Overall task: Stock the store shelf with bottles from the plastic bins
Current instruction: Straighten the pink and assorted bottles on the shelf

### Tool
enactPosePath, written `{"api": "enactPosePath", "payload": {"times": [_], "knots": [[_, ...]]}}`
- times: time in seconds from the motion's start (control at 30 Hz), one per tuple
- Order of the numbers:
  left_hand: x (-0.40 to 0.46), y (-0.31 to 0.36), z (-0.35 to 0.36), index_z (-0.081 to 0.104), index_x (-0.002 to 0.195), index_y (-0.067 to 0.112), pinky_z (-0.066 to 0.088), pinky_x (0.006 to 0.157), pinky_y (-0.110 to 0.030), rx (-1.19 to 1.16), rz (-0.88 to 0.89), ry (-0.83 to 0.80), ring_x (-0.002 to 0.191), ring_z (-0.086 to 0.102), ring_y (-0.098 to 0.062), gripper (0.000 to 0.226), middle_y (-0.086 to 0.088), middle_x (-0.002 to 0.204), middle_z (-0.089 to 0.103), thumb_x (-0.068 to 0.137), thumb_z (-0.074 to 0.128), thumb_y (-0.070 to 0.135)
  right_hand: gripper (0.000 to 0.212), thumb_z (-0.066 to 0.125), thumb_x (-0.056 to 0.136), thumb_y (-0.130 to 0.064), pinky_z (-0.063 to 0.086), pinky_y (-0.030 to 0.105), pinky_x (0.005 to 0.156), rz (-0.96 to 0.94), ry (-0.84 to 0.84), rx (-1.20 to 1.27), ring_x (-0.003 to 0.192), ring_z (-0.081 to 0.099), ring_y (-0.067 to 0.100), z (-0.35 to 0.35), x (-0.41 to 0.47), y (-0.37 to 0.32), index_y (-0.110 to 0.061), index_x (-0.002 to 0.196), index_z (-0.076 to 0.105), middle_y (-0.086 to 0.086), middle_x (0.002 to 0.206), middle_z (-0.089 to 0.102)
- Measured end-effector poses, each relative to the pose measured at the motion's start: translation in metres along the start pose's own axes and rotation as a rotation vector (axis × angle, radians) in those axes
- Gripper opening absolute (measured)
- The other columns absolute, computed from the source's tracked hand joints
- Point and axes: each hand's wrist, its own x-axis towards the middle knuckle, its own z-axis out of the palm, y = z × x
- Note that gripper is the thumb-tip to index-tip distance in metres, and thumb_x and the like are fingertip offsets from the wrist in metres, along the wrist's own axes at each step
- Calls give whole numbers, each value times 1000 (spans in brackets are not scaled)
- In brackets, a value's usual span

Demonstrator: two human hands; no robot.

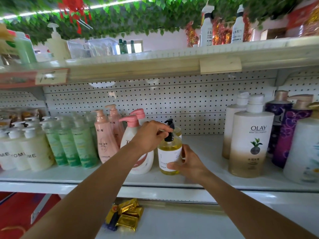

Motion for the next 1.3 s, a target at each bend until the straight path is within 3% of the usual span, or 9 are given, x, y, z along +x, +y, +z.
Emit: {"api": "enactPosePath", "payload": {"times": [0.33,0.5,0.57,0.63,0.77,0.87,1.0,1.13,1.3], "knots": [[-5,1,2,72,112,15,50,97,-29,-29,-7,21,102,66,-13,25,-2,116,70,92,60,5,67,84,69,-30,39,10,66,38,24,-56,103,53,6,2,0,1,-28,120,41,-13,112,54],[-9,-1,5,67,119,19,47,100,-29,-63,-40,-23,112,62,-16,32,-4,122,67,92,59,2,63,85,70,-20,42,1,58,9,45,8,86,52,-16,6,-10,-3,-40,111,40,-31,100,51],[-13,-4,9,62,123,20,44,105,-34,-94,-48,-59,120,57,-16,38,-6,128,62,91,59,0,59,82,73,-15,42,-1,64,-17,63,8,95,55,-13,7,-18,1,-41,110,43,-30,104,54],[-18,-6,11,57,128,21,41,109,-39,-137,-42,-83,127,51,-17,43,-6,134,57,91,59,0,58,74,81,-16,41,5,80,-24,80,-38,114,51,2,6,-29,3,-37,125,42,-18,116,53],[-24,-5,16,45,140,18,35,113,-39,-107,-2,-86,135,43,-20,53,-7,144,46,91,62,6,62,64,92,-16,40,39,109,8,196,-78,131,42,18,-6,-53,-2,-21,147,36,3,143,45],[-31,-2,23,39,143,17,33,111,-32,3,49,-21,133,42,-22,58,-6,147,39,90,62,10,50,62,93,-18,42,41,107,-29,302,-69,126,46,13,-17,-74,-6,-24,141,47,-3,141,48],[-51,14,36,47,136,11,33,104,-19,-6,214,228,130,42,-18,52,-3,143,42,87,61,4,41,61,95,-20,44,34,102,28,457,-80,116,55,15,-37,-101,4,-27,134,52,-4,125,52],[-72,34,67,46,138,18,23,100,-2,-91,313,173,129,36,-1,54,7,143,40,87,60,8,32,62,93,-13,47,29,89,18,646,-147,111,55,16,-67,-116,16,-18,124,58,2,123,55],[-75,54,120,39,143,23,35,107,-21,-268,173,4,128,43,-6,57,6,140,40,91,60,15,41,63,88,-9,46,29,90,57,720,-166,108,51,14,-107,-118,30,-18,127,50,4,124,49]]}}
